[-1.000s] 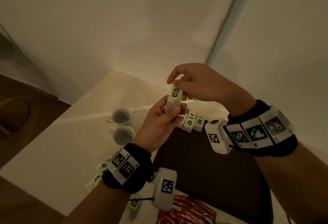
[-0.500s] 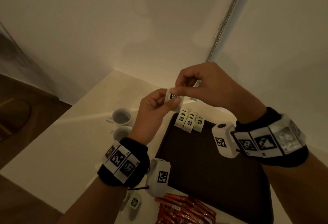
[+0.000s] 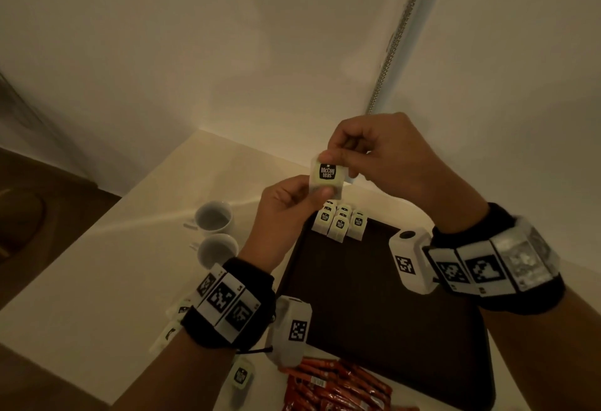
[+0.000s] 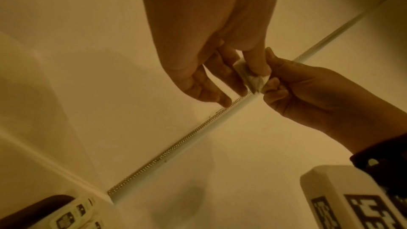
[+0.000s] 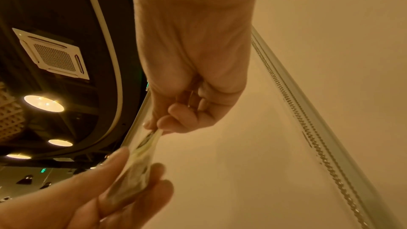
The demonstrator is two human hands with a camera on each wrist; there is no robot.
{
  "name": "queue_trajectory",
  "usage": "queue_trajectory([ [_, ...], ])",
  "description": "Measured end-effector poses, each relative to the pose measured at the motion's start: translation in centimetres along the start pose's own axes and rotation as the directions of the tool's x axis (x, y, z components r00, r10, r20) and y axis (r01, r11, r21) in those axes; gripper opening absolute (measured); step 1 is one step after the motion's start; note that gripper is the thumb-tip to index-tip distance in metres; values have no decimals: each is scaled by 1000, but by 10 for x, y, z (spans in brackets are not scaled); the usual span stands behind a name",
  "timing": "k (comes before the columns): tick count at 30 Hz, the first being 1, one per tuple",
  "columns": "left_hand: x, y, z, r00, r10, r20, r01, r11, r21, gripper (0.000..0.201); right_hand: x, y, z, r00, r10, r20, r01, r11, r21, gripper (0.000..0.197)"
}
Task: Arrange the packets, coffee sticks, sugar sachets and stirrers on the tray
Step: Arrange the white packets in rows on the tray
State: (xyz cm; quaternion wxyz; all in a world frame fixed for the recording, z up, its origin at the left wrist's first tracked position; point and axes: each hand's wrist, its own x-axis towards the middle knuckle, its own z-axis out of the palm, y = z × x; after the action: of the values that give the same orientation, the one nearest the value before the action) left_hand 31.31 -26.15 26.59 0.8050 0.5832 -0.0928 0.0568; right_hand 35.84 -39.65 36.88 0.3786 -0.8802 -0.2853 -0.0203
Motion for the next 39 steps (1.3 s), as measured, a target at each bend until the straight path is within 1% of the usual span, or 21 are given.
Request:
queue_trajectory([
  [2,-2,-3,-2,1000,-25,19,24,998,53,27,-4,9,1,999,27,-44,-24,998,53,14],
  [4,-6,-8,-11,997,-69,-28,72,992,101,33,-9,28,2,994,97,-54,-91,990,105,10],
  [6,-14,-13,-28,987,-130,-99,145,977,158,34,-16,59,5,980,198,-13,-195,973,120,7],
  [8,-28,-20,-50,975,-174,-141,202,954,220,25,-25,99,13,952,300,62,-304,950,71,9],
  [10,-46,-25,-71,966,-204,-157,242,927,287,17,-35,141,26,896,423,136,-425,905,-14,12],
  [13,-75,-28,-99,939,-268,-217,326,896,300,16,-52,190,54,788,573,225,-568,818,-94,7],
  [15,-94,-30,-115,910,-316,-269,389,875,288,16,-61,213,72,727,626,284,-623,774,-110,6],
  [17,-111,-33,-130,870,-361,-335,459,841,285,16,-66,227,87,695,644,322,-643,756,-125,6],
  [19,-125,-37,-145,823,-398,-407,524,808,269,17,-65,238,96,699,650,299,-650,752,-115,6],
  [21,-137,-40,-158,774,-432,-464,576,784,232,17,-61,246,101,718,665,207,-666,742,-74,8],
  [24,-153,-44,-174,698,-460,-549,635,752,178,17,-51,256,103,727,682,87,-679,732,-62,8],
  [29,-170,-48,-192,630,-496,-598,692,707,143,20,-42,268,109,716,698,12,-693,712,-111,8],
  [31,-172,-49,-195,621,-505,-599,700,701,135,20,-40,272,111,713,701,-14,-696,706,-128,6],
  [34,-173,-49,-194,626,-500,-598,699,700,146,20,-37,275,112,712,702,-33,-696,698,-168,7],
  [36,-173,-48,-193,635,-486,-600,691,704,162,20,-36,271,112,706,705,-68,-706,692,-151,10],
  [37,-174,-48,-194,640,-477,-602,686,707,169,20,-35,264,113,714,694,-98,-700,700,-141,15],
  [38,-175,-46,-194,645,-473,-600,682,710,173,20,-34,255,115,736,666,-120,-677,724,-130,20],
  [39,-176,-45,-193,651,-473,-594,678,714,174,20,-34,241,118,771,625,-119,-636,762,-120,21],
])
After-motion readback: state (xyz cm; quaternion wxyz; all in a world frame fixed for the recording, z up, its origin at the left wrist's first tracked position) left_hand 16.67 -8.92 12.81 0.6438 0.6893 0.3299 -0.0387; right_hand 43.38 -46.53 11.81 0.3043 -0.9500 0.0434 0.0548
